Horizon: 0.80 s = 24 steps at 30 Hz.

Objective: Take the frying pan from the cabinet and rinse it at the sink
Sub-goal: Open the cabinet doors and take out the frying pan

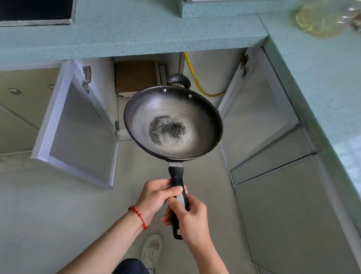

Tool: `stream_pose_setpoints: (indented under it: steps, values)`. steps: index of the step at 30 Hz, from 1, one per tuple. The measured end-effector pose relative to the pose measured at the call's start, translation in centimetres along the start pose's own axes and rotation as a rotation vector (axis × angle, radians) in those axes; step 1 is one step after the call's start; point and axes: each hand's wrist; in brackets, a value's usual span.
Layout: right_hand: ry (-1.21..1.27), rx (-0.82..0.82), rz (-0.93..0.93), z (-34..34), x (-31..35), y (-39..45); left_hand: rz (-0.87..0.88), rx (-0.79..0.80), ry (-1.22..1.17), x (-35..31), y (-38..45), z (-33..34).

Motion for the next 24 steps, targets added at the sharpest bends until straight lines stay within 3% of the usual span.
stream_pose_setpoints:
  steps: [14, 24]
  values:
    - [-0.02, -0.111, -0.131, -8.1, 1.9, -14.1, 0.126, 0.16, -0.013, 0.2, -12.5, 10.2]
    - [0.06, -0.309, -0.263, -12.3, 5.4, -18.3, 0.2, 0.369, 0.083, -3.0, -14.8, 16.5]
Point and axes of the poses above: each hand's wrist, its own y-axis towards the middle knuckle, its own z-axis out of the palm, x = y × z, and after that the axes turned 1 degree about -x, right-handed
